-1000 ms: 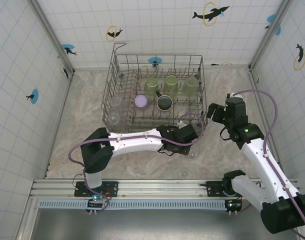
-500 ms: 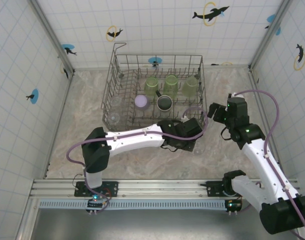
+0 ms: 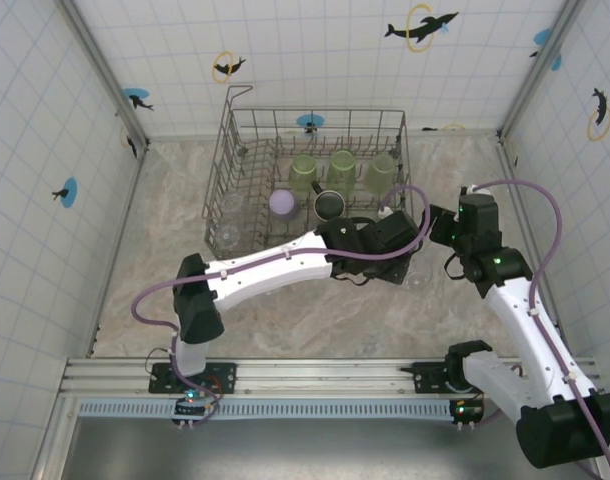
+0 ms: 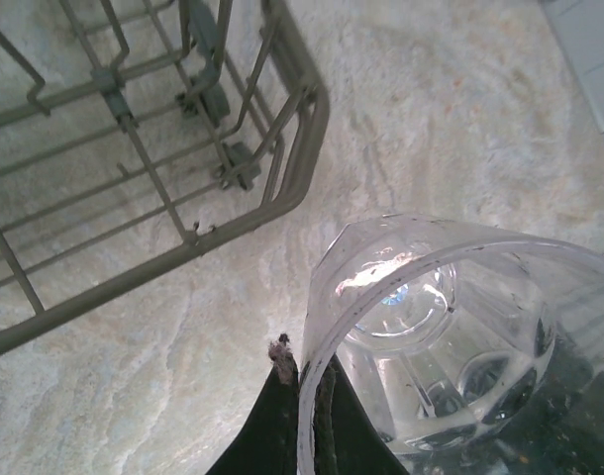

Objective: Load the cups into the dish rack

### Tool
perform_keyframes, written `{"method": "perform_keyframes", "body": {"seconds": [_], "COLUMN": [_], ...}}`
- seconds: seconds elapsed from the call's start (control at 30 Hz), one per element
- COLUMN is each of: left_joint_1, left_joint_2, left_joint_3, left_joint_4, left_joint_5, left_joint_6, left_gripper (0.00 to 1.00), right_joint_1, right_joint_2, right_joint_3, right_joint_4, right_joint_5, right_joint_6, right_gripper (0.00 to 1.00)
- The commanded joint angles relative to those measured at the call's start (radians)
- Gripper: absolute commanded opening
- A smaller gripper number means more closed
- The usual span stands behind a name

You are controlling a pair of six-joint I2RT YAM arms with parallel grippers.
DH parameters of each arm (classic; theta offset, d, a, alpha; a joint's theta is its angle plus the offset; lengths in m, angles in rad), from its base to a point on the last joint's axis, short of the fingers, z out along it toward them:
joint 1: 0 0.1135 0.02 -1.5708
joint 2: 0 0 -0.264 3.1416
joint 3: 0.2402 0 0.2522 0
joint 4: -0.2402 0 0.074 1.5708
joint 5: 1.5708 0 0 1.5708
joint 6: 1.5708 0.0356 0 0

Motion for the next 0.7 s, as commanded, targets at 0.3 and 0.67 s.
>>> {"method": "perform_keyframes", "body": {"seconds": [0.3,0.67], "left_joint_1": [0.07,0.191], "left_joint_2": [-0.02,-0.063], "left_joint_3": [0.14,0.169], "left_joint_4": [-0.044,-0.023], "left_joint_5": [0.004,0.045], "left_joint_6": [0.061,0.109], "left_gripper": [0.0,0.0], "right_joint_1": [-0.011,-0.019], "right_joint_2": [-0.006,0.043], "right_joint_3": [0.041,0.12], "right_joint_4": [-0.003,-0.003], "right_joint_5": [-0.019,-0.023], "right_joint_6": [0.001,0.0], "right_gripper": [0.99,0.99]}}
